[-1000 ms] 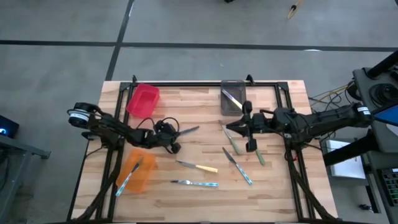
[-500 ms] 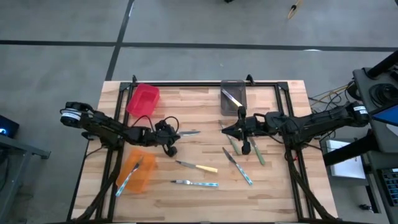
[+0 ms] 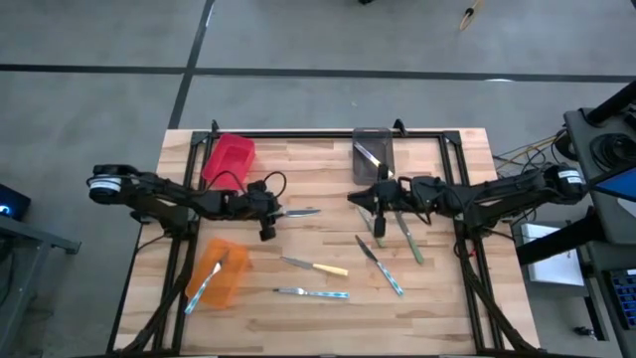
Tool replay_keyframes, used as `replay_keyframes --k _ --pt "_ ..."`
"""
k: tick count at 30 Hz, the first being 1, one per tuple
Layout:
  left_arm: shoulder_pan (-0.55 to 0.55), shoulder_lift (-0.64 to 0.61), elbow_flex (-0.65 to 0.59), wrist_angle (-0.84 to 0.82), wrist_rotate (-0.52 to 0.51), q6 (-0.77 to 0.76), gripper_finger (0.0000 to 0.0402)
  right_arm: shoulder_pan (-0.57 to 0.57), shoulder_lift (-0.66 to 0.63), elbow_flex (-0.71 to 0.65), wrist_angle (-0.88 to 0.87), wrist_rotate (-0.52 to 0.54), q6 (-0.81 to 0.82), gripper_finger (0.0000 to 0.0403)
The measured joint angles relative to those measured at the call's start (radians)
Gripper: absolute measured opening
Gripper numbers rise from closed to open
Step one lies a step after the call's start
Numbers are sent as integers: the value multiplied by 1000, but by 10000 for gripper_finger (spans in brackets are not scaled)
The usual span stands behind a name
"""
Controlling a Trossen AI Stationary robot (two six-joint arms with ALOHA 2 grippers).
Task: Sort silverware by color (type)
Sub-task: Put the left green knife into the red bin
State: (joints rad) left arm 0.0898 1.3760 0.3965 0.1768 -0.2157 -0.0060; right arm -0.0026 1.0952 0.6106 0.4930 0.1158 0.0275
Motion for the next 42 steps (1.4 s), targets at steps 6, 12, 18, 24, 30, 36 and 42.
replay_keyframes --k 6,12,18,24,30,36,42 --pt "15 64 0 55 76 65 132 -55 2 0 1 0 33 18" --pt "40 153 0 162 73 81 127 -57 0 0 2 -10 26 18" --pt "53 215 5 199 79 59 120 -57 -1 0 4 -11 26 18" --pt "53 233 5 197 79 17 53 -57 -1 0 3 -11 25 18" --pt "54 217 4 196 36 -61 7 -57 0 0 -6 -12 25 18" --pt "42 206 2 187 31 -146 0 -57 0 0 -16 -13 25 18" --pt "20 206 2 187 32 -198 0 -57 0 1 -44 -15 31 18"
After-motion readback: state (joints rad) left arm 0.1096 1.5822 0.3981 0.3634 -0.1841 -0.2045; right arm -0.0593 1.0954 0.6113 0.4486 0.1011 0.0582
